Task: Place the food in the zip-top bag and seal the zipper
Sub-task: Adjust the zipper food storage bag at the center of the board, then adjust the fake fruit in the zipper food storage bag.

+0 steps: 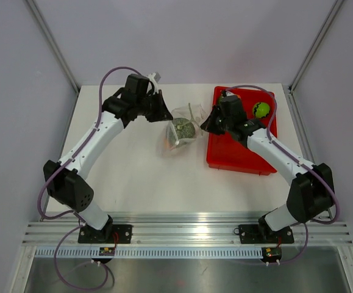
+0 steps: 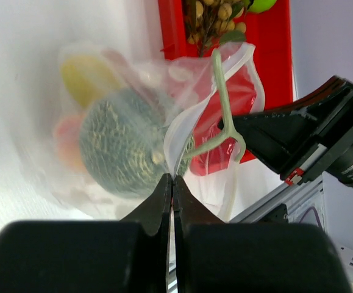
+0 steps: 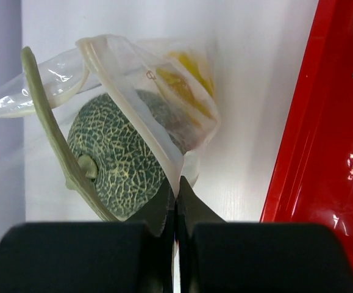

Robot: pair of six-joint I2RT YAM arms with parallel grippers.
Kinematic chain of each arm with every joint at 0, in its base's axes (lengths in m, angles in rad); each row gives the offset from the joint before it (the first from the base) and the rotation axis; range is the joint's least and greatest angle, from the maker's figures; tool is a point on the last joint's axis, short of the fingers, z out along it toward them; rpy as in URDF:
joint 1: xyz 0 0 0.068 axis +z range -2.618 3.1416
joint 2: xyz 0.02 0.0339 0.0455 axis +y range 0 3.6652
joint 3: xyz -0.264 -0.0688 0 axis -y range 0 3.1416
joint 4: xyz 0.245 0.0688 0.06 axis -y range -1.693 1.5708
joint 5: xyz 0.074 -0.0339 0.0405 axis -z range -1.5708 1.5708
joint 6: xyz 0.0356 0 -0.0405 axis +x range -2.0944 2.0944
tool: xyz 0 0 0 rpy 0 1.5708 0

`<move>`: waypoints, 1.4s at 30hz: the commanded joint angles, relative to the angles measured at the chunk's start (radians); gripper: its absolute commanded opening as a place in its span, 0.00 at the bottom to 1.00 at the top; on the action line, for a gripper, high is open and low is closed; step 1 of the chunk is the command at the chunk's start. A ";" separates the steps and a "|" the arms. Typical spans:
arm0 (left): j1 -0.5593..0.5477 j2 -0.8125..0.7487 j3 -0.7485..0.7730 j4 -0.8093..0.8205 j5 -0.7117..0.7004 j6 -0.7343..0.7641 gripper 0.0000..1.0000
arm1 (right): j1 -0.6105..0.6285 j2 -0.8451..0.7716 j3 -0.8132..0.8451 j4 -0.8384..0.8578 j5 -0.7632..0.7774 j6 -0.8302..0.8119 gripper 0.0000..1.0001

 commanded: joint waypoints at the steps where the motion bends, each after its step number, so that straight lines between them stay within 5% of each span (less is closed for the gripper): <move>1: -0.006 0.032 -0.093 0.083 0.086 -0.025 0.00 | -0.002 0.073 -0.016 0.009 -0.002 -0.024 0.00; 5: -0.028 0.010 -0.130 0.121 0.080 -0.035 0.00 | -0.003 0.020 -0.059 0.025 0.000 -0.016 0.07; 11: -0.029 -0.013 -0.114 0.119 0.090 -0.041 0.00 | -0.003 -0.094 -0.023 -0.062 0.050 -0.088 0.36; 16: -0.033 -0.024 -0.116 0.152 0.118 -0.069 0.00 | -0.003 -0.161 0.008 -0.119 0.094 -0.131 0.42; 27: -0.049 -0.020 -0.071 0.150 0.106 -0.086 0.00 | 0.044 -0.177 -0.077 -0.018 -0.093 0.001 0.56; 36: -0.054 -0.017 -0.071 0.147 0.110 -0.091 0.00 | 0.055 -0.106 -0.159 0.068 -0.107 0.045 0.57; 42: -0.056 -0.029 -0.085 0.147 0.101 -0.094 0.00 | 0.055 -0.042 -0.179 0.143 -0.168 0.090 0.46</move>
